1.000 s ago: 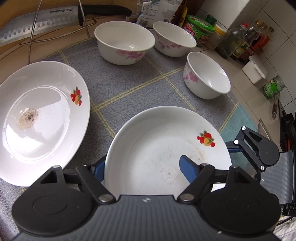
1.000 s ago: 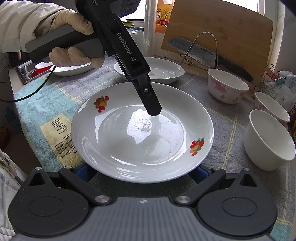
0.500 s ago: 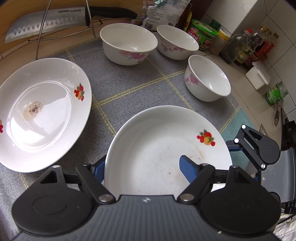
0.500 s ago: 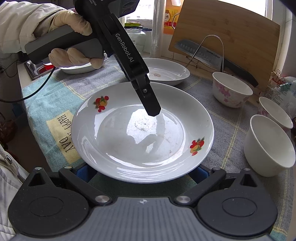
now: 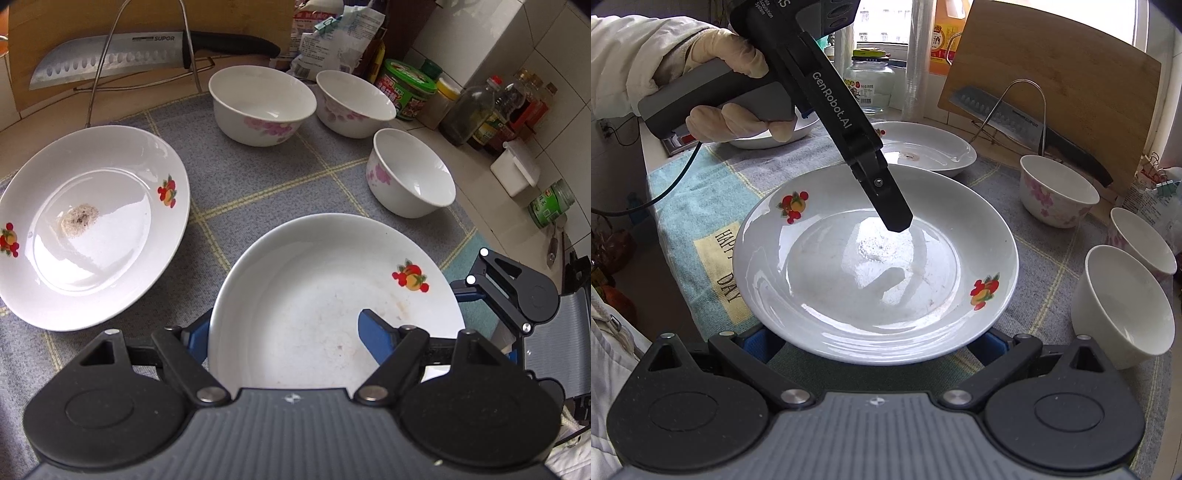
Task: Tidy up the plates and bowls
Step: 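Carry the held white fruit-decal plate with the left tool toward the sink, then bring the held plate over the white plate on the towel by the sink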
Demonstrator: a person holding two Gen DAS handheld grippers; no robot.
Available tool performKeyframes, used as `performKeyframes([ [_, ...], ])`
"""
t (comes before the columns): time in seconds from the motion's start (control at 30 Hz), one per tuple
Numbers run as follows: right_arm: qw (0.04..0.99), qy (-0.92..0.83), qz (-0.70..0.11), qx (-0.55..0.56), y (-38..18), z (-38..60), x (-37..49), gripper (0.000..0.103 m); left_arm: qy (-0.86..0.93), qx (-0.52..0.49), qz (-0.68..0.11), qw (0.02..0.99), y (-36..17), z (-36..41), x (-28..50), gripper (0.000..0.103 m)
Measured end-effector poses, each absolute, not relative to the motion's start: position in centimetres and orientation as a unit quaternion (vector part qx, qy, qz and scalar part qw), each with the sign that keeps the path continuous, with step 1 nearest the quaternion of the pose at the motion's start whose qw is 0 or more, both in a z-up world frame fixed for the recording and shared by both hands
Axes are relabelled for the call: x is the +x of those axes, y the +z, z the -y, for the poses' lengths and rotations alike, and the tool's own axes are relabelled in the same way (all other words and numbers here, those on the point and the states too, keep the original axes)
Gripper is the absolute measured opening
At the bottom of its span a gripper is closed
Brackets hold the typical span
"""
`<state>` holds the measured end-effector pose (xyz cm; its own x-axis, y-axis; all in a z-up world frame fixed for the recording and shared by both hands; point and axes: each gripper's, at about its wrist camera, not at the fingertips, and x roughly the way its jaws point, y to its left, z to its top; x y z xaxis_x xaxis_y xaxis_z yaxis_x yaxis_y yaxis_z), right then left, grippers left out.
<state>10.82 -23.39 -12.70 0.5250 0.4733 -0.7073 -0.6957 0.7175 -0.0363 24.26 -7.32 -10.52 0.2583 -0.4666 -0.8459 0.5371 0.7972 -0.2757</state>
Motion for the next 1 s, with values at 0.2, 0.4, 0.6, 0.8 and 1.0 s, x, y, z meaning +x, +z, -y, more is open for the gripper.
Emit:
performKeyframes([
  [0.2, 0.858, 0.339, -0.352, -0.159, -12.0, 21.3, 11.1, 0.103, -0.319, 0.036, -0.517, 0.793, -9.9, 5.4, 24.2, 0.078],
  [0.4, 0.856, 0.343, -0.353, -0.161, -11.6, 19.1, 11.5, 0.103, -0.315, 0.035, -0.516, 0.796, -9.3, 3.2, 24.4, 0.078],
  [0.6, 0.852, 0.354, -0.347, -0.167, -10.9, 16.7, 12.1, 0.103, -0.302, 0.027, -0.511, 0.805, -8.4, 0.5, 24.5, 0.078],
  [0.8, 0.848, 0.369, -0.339, -0.176, -10.2, 13.9, 13.0, 0.103, -0.291, 0.02, -0.502, 0.814, -7.4, -2.7, 24.4, 0.078],
  [1.0, 0.842, 0.382, -0.335, -0.181, -9.9, 10.5, 14.0, 0.103, -0.277, 0.01, -0.494, 0.824, -6.8, -6.2, 24.5, 0.078],
])
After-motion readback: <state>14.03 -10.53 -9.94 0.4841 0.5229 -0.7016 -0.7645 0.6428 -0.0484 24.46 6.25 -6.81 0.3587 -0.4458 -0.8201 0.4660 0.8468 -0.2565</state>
